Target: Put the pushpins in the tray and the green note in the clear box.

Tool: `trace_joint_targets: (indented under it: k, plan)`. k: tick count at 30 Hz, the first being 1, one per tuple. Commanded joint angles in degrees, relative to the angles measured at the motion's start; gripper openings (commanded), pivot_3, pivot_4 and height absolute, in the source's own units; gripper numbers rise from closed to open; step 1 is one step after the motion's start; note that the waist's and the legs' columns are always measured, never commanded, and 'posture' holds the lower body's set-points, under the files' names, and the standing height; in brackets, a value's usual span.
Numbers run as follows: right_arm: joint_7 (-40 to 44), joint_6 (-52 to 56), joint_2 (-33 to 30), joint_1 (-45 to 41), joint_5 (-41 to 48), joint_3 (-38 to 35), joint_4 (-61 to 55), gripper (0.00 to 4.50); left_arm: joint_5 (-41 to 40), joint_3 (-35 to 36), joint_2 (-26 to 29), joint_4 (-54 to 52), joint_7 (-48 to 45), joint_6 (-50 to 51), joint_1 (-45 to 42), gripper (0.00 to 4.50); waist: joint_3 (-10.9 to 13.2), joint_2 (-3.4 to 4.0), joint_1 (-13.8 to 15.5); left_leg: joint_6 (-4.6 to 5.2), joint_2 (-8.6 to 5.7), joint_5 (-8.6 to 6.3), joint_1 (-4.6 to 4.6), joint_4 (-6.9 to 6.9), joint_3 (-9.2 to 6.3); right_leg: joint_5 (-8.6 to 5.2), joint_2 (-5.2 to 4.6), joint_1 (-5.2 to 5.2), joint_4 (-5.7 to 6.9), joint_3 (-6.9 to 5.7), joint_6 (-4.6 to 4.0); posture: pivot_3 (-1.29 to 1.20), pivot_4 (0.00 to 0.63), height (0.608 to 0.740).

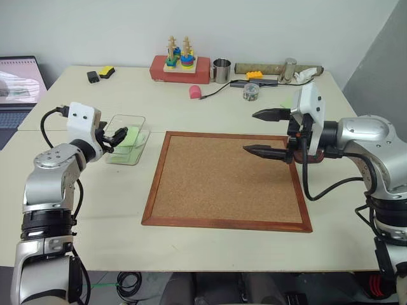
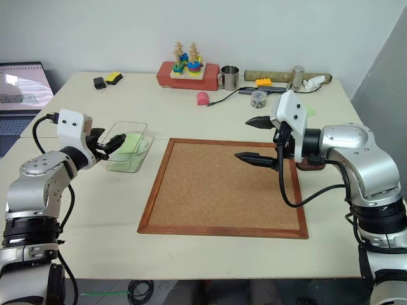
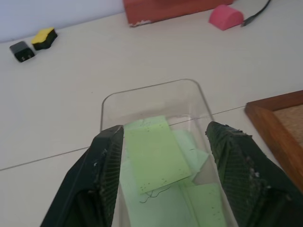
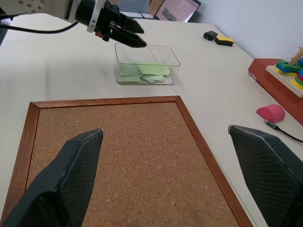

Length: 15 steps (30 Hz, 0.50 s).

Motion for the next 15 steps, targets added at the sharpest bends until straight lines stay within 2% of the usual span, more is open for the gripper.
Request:
trace_joint_targets:
  k: [1, 4, 7, 11, 15]
  plan:
    - [2.77, -0.41, -5.54, 4.78, 1.48, -5.09, -3.16, 4.45, -4.98, 1.37, 10.3, -14.3, -14.55, 3.33, 7.77, 3.63, 0.02, -0.04, -0.13, -0.01, 0.04, -0.01, -0.03, -0.05, 0.01, 0.0, 0.0, -0.04, -0.03, 0.01, 0.0, 0.0, 0.15, 0.74]
    - [5.78, -1.28, -10.28, 10.1, 2.2, -8.0, -3.22, 4.45, -7.45, 5.72, 16.76, -21.2, -24.41, 1.41, 17.46, 3.63, 0.06, 0.04, -0.05, 0.0, 0.1, -0.04, -0.02, -0.14, 0.1, -0.06, -0.07, -0.08, -0.09, 0.08, -0.04, 0.0, 0.15, 0.74]
    - [10.16, -3.05, -16.0, 16.5, 1.76, -11.92, -1.21, 4.45, -7.58, 11.1, 21.59, -23.04, -31.02, 0.9, 25.39, 3.63, 0.07, 0.05, -0.03, 0.0, 0.11, -0.04, 0.02, -0.14, 0.18, -0.1, -0.04, -0.08, -0.06, 0.1, -0.12, 0.0, 0.15, 0.74]
    - [12.43, -7.26, -20.47, 22.81, -0.31, -16.03, 2.3, 4.45, -6.07, 15.19, 22.87, -21.78, -33.18, -0.71, 30.46, 3.63, 0.08, 0.04, 0.04, 0.01, 0.14, -0.04, 0.11, -0.1, 0.23, -0.3, 0.03, -0.03, -0.03, 0.01, -0.11, 0.0, 0.15, 0.74]
    - [12.09, -9.54, -21.66, 26.19, -1.34, -17.73, 4.56, 4.45, -5.87, 16.36, 21.25, -19.47, -31.11, -1.11, 30.35, 3.63, 0.08, 0.05, -0.02, 0.02, 0.16, -0.03, 0.2, -0.01, 0.32, -0.3, 0.05, 0.03, 0.02, 0.08, -0.05, 0.0, 0.15, 0.74]
